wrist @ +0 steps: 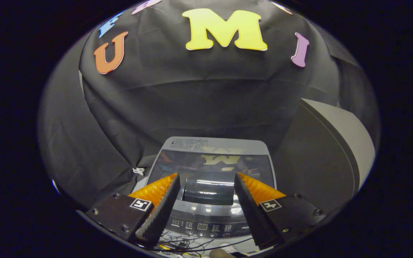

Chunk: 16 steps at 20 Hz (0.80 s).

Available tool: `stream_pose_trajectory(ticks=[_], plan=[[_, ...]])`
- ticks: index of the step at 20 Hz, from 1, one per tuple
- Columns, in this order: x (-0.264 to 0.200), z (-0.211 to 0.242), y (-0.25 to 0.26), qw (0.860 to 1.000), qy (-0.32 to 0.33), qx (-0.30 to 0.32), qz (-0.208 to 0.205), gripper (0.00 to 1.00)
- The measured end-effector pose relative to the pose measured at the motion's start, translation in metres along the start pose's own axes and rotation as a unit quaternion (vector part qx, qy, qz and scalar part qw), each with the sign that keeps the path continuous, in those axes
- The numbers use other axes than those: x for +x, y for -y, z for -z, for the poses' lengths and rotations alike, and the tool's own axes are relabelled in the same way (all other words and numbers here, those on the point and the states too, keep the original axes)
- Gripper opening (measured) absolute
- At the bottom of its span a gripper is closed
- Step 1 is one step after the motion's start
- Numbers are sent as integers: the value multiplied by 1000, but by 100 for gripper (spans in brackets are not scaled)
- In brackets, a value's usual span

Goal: Put the clothes into the washing machine and then close the washing machine lid.

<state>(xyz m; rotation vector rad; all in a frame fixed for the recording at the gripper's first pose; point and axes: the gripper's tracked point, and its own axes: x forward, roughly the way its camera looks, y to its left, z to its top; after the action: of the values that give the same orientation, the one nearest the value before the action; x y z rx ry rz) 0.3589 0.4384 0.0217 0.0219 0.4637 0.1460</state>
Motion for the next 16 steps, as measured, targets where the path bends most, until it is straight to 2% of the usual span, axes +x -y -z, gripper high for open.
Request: stream_pose_trajectory(ticks=[4,9,13,14,16], plan=[[-48,-18,12,999,46,3,-11,95],[-142,-42,51,990,137,-11,-20,95],[-226,-44,112,978,209,-5,-13,95],[-248,-42,132,974,228,-3,-7,99],[-280,-41,171,967,256,7,5,100]])
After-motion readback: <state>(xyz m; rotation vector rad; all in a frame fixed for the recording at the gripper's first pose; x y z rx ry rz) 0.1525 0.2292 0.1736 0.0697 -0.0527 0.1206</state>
